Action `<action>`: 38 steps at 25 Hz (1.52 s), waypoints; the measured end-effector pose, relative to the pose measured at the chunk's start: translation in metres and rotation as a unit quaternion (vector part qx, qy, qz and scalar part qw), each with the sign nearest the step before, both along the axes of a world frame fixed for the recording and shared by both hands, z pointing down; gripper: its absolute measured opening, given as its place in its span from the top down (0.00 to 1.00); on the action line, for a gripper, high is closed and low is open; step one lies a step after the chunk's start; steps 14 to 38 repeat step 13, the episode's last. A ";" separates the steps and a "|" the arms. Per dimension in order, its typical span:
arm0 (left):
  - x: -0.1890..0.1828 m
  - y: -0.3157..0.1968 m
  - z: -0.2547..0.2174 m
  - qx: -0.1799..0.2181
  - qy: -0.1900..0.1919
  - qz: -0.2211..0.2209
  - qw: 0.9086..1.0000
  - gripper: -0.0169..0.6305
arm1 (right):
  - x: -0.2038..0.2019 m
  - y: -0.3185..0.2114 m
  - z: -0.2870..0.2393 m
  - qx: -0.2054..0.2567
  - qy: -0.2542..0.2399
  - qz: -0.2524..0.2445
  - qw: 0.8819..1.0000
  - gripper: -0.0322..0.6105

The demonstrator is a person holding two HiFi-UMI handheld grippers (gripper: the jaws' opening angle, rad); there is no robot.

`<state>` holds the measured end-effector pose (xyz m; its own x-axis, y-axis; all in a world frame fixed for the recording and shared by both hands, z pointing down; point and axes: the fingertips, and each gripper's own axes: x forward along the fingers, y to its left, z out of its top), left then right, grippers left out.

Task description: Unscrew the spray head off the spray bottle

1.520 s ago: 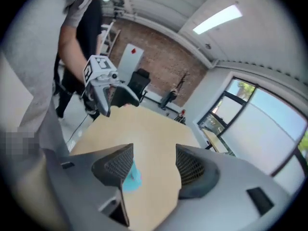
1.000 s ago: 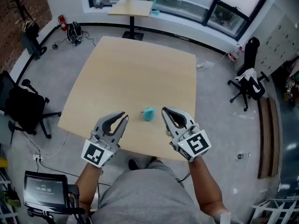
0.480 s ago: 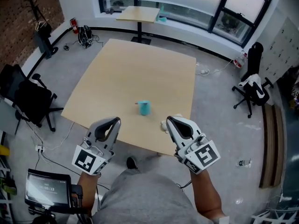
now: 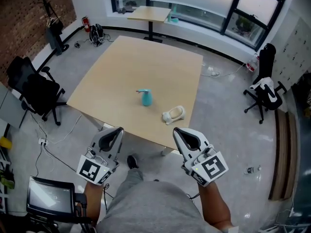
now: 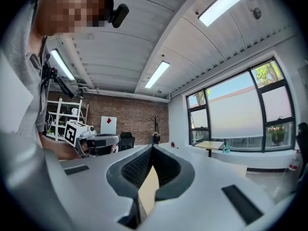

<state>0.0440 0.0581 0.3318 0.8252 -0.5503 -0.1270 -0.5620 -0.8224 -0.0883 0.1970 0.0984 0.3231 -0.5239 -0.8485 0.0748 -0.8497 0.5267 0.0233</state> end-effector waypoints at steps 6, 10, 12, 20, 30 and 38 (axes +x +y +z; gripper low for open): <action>-0.006 0.030 0.003 0.005 -0.001 -0.018 1.000 0.97 | 0.001 0.025 0.005 0.001 -0.002 -0.009 1.000 0.94; -0.003 0.041 0.003 0.002 -0.005 -0.019 1.000 0.97 | 0.002 0.034 0.006 -0.002 -0.005 -0.011 1.000 0.94; -0.001 0.045 0.003 0.003 -0.006 -0.018 1.000 0.97 | 0.005 0.036 0.007 -0.003 -0.005 -0.011 1.000 0.94; 0.000 0.046 0.003 0.004 -0.006 -0.018 1.000 0.97 | 0.006 0.036 0.007 -0.002 -0.006 -0.011 1.000 0.94; 0.000 0.046 0.003 0.004 -0.006 -0.018 1.000 0.97 | 0.006 0.036 0.007 -0.002 -0.006 -0.011 1.000 0.94; 0.000 0.046 0.003 0.004 -0.006 -0.018 1.000 0.97 | 0.006 0.036 0.007 -0.002 -0.006 -0.011 1.000 0.94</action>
